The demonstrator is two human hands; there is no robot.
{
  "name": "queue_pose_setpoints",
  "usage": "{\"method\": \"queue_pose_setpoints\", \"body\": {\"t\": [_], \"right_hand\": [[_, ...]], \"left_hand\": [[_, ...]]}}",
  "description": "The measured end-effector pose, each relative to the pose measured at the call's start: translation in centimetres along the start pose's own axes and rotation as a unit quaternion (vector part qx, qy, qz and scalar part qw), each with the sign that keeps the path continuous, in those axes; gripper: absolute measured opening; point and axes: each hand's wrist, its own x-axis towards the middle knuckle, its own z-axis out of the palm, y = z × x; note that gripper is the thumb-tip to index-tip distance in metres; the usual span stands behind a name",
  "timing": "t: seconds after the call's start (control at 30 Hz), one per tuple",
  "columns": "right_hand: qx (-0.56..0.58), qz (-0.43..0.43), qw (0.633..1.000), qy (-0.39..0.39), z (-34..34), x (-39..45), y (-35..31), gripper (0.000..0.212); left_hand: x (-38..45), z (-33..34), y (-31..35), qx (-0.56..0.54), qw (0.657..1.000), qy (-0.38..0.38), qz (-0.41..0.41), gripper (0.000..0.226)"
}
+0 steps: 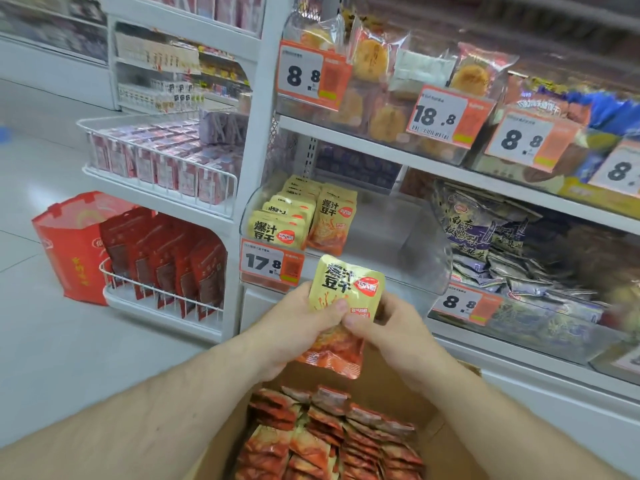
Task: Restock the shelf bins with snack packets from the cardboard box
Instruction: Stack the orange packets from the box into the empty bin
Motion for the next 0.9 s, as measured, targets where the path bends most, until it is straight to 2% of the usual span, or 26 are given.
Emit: {"method": "queue_pose_setpoints", "body": {"t": [0.17,0.23,0.27,0.33,0.37,0.43,0.57,0.7,0.9], "right_hand": [[0.043,0.046,0.998,-0.017,-0.6,1.2,-2.9,0.017],[0.036,0.04,0.998,0.028,-1.4,2.7,-4.2,0.015],[0.028,0.033,0.997,0.063,-2.0,3.9,-4.9,0.014],[0.016,0.016,0.991,0.13,-3.2,6.9,-6.1,0.016],[0.011,0.011,0.988,0.151,-3.7,8.4,-6.5,0.018],[-0.017,0.021,0.987,0.157,-4.1,11.4,-6.7,0.021],[-0.118,0.083,0.98,0.138,-3.4,17.2,-3.7,0.02],[-0.16,0.093,0.967,0.174,-1.7,21.1,-0.6,0.021],[-0.244,0.093,0.94,0.217,0.1,22.7,0.3,0.026]], "left_hand": [[0.6,-0.8,2.0,0.058,0.998,-0.006,0.031,0.025],[1.1,-1.1,3.0,0.046,0.996,0.051,0.058,0.02],[1.5,-1.5,3.3,0.07,0.988,0.103,0.088,0.016],[2.6,-2.7,3.2,0.207,0.945,0.198,0.156,0.011],[3.0,-3.2,3.0,0.273,0.92,0.216,0.179,0.013],[3.7,-3.6,2.6,0.373,0.885,0.202,0.19,0.024],[4.8,-3.3,1.8,0.479,0.852,0.141,0.156,0.048],[5.8,-3.6,1.0,0.501,0.842,0.14,0.144,0.05],[6.1,-3.6,0.4,0.491,0.842,0.149,0.169,0.048]]}}
